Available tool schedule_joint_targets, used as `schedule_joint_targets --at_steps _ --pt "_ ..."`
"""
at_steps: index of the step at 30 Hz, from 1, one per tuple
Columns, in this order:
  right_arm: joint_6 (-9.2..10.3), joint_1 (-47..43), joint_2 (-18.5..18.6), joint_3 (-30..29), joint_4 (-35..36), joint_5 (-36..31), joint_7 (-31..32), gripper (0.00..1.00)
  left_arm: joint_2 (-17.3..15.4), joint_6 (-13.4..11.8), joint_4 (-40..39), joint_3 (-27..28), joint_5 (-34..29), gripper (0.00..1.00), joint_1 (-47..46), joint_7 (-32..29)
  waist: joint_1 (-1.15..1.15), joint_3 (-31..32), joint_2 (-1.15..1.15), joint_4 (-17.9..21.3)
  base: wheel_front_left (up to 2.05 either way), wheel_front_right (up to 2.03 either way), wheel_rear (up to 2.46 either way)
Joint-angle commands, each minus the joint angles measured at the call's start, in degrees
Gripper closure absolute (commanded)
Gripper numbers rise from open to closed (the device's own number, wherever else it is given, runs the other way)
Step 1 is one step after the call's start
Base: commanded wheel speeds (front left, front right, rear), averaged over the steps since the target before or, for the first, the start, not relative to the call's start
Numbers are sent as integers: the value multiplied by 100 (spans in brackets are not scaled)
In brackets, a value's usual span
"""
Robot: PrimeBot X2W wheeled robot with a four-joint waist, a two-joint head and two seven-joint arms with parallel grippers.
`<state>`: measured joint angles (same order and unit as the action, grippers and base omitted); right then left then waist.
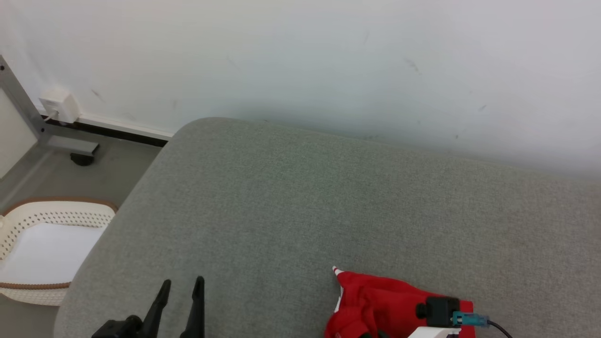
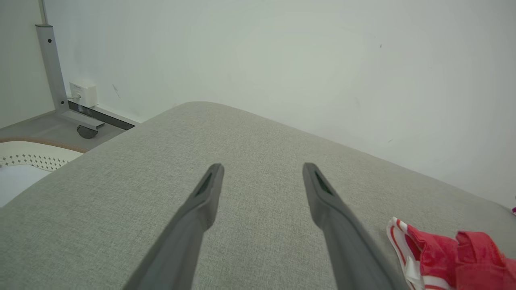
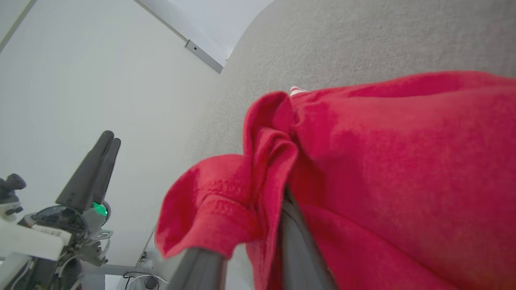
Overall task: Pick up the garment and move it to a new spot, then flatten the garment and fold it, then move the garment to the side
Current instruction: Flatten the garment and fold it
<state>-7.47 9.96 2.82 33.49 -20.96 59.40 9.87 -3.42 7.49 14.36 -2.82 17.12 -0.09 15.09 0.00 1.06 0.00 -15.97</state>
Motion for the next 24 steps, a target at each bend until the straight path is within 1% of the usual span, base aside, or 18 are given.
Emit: schedule_joint_targets --at_steps 1,2,8,11,13,19,24 --pt "-2 107 19 64 -104 30 -59 12 -42 -3 11 -3 12 0 -43 6 0 0 0 -16 0 0 0" --pt "-2 156 17 137 -182 91 -106 0 -44 -2 12 -7 18 0 -47 6 0 -3 0 -23 0 0 0" --pt "-2 419 20 422 -354 360 -335 0 -63 -2 -9 36 30 0 -9 6 0 -14 0 75 0 0 0" --pt "-2 470 19 367 -198 362 -382 0 -61 -2 -27 54 39 0 5 6 0 -28 0 188 0 0 0" --pt "-2 470 85 258 20 392 -386 0 -56 -2 -43 72 48 0 21 6 0 -48 0 286 0 0 0" --pt "-2 223 612 -293 850 624 -404 0 -32 -3 -71 118 58 0 58 7 0 -53 0 577 0 0 0" --pt "-2 48 1154 -883 1361 312 -653 0 -14 -2 -129 150 34 0 44 6 0 -59 0 790 0 0 0"
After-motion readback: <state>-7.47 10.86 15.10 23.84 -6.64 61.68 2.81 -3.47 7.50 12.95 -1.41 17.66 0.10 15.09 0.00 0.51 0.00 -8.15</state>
